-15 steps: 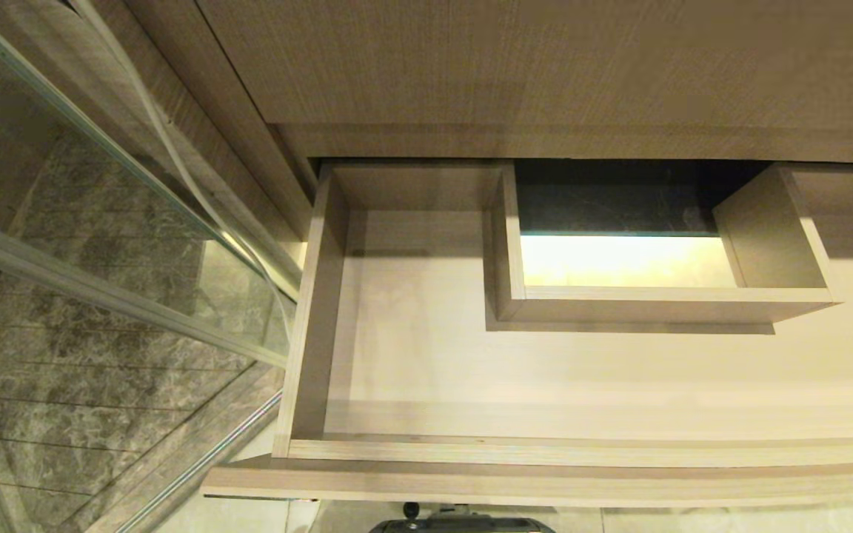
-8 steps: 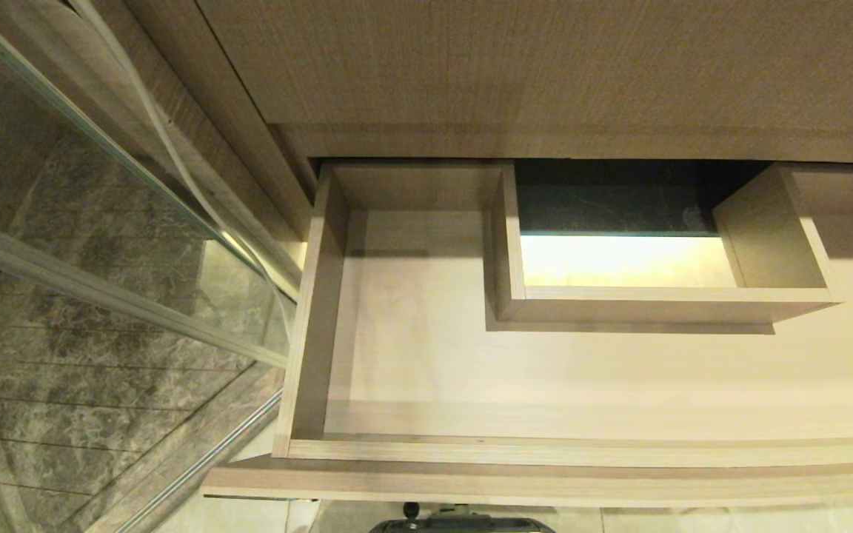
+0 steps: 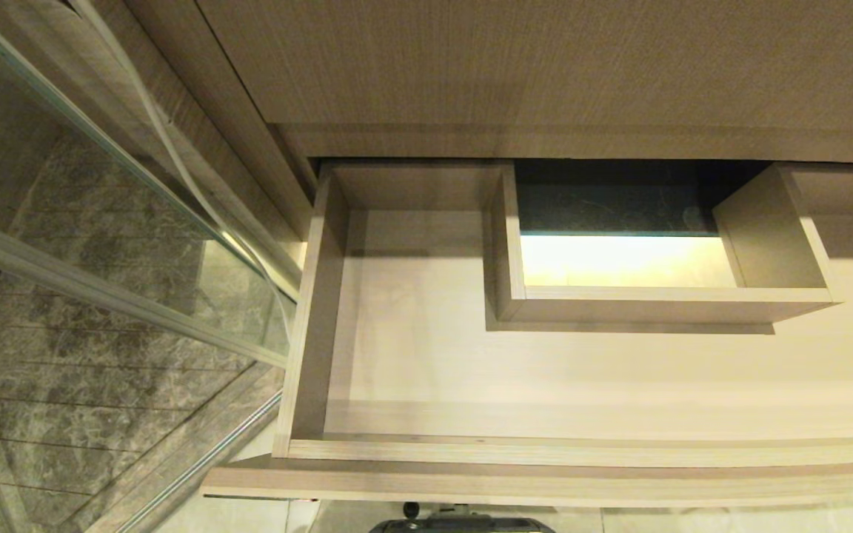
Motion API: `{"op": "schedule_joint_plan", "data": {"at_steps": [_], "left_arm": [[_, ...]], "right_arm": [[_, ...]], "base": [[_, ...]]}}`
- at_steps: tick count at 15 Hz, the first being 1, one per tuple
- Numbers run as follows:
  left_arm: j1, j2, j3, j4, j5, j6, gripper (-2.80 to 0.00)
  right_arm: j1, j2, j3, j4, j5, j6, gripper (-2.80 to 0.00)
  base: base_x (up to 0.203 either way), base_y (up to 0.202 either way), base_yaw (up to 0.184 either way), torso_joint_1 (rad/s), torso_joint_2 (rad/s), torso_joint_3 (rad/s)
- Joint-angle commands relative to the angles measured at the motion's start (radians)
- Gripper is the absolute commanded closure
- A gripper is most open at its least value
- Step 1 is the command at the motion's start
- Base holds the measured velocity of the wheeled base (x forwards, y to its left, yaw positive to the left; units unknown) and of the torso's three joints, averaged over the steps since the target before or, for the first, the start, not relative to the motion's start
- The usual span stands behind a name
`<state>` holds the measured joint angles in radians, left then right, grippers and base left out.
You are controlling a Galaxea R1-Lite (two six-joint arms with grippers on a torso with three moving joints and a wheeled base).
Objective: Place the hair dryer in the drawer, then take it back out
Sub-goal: Pick up the hairdryer
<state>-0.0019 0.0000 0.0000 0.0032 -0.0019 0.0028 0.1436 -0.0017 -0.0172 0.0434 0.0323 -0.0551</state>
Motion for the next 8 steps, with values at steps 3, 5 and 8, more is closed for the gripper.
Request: {"op": "schedule_joint_plan", "data": {"at_steps": [3,5,8], "left_arm": [[-0.001,0.0,0.001,0.0,0.0,0.0,0.0],[0.0,0.0,0.002,0.0,0.0,0.0,0.0],[0.0,0.0,0.001,0.0,0.0,0.0,0.0]], "right_arm": [[0.001,-0.038,0.0,0.0,0.001,-0.004,0.0],[0.001,-0.038,0.0,0.001,0.0,0.0,0.0],[0.001,-0.038,-0.001,0.0,0.0,-0.003,0.0]], "base": [[0.0,0.0,0.0,0.0,0.0,0.0],[0.0,0.0,0.0,0.0,0.0,0.0],[0.0,0.0,0.0,0.0,0.0,0.0]]}}
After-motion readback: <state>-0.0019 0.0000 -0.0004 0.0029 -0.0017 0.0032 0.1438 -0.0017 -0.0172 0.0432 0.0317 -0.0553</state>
